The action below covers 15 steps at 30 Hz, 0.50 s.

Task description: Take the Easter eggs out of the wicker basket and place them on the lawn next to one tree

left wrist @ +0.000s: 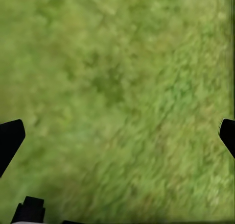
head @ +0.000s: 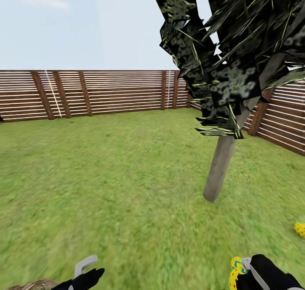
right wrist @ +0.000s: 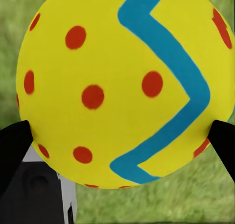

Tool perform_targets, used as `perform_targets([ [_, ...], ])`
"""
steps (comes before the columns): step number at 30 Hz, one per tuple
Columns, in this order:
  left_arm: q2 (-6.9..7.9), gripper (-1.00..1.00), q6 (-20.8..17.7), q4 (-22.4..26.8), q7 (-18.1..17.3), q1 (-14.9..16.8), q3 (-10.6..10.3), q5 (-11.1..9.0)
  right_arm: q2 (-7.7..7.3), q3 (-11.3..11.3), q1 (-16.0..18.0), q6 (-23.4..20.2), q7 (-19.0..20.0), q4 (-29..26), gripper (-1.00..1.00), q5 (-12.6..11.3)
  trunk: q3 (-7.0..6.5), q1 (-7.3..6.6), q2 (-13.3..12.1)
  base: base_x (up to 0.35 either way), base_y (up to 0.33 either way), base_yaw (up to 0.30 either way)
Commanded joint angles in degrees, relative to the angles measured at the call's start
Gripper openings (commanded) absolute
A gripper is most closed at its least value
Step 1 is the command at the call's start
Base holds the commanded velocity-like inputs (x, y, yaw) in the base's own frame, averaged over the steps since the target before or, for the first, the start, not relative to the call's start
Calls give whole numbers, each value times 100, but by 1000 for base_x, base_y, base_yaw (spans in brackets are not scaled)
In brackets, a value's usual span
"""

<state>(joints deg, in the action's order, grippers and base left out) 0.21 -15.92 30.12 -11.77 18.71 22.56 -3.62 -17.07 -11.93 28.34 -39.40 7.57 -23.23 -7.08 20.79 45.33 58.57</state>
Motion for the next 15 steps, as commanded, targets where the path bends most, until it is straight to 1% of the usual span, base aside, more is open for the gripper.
perform_targets([
  [1,-3,100,-51,12,-27,1,29,-38,-10,-46,5,-24,-10,-6,-100,-57,4,1,5,0,0,-300],
  [6,-14,100,-51,11,-27,1,29,-33,-16,-27,5,-24,-10,-6,-100,-57,-10,1,5,0,0,-300],
  [10,-38,100,-51,4,-27,1,29,-33,-38,186,5,-36,-10,-6,-100,-57,-22,1,5,0,0,-300],
  [15,-39,100,-51,3,-27,1,18,-33,-41,237,5,-41,-16,-6,-100,-51,-36,1,5,0,0,-286],
])
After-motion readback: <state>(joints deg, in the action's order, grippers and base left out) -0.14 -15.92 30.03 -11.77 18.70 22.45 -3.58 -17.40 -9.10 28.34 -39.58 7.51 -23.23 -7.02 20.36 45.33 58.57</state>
